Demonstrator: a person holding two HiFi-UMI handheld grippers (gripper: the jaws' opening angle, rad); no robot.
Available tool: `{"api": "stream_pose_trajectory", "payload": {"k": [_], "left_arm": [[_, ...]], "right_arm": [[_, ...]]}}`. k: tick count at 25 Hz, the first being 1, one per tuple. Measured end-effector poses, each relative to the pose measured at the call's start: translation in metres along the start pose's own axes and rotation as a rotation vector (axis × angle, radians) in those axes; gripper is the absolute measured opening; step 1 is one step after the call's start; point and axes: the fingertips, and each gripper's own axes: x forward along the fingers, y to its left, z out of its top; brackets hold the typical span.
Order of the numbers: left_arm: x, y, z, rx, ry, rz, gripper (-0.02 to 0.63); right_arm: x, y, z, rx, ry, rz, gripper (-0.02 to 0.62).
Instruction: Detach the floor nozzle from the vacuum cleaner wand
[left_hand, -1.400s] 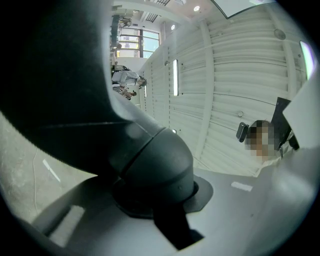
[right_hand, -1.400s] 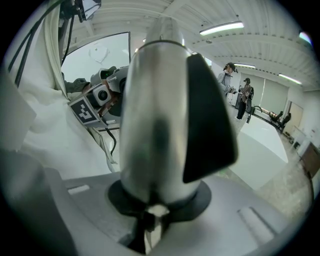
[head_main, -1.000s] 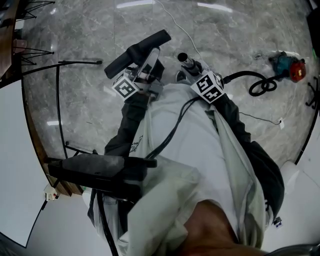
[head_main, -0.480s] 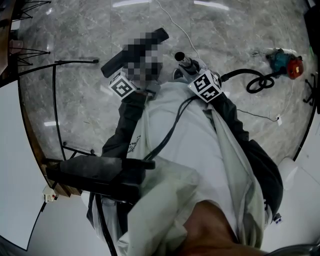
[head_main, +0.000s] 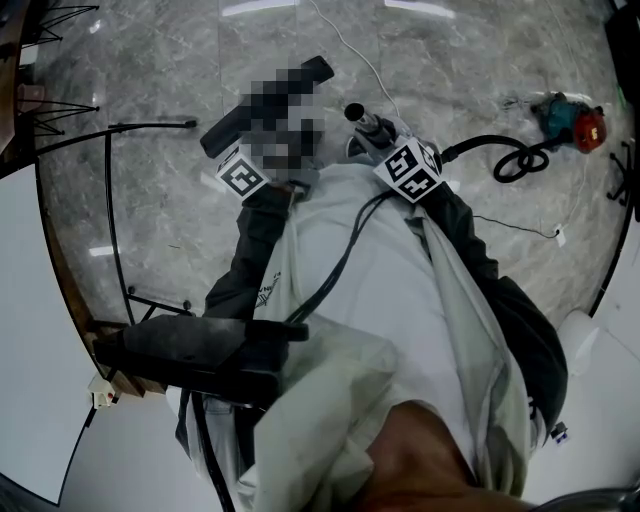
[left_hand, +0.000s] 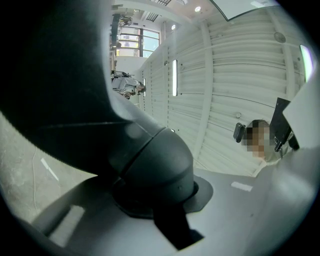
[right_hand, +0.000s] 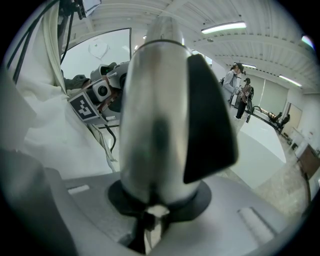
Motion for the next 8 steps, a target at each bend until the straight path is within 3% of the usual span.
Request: {"api": "stream_pose_trajectory", "payload": {"k": [8], "left_arm": [[0.0003,0.0026,0.0021,-0.009,-0.001,0.001,0.074]], "right_arm": [[0.0019,-0.0003,0.0018,-0.004,0.004,0.008,0.064]]}}
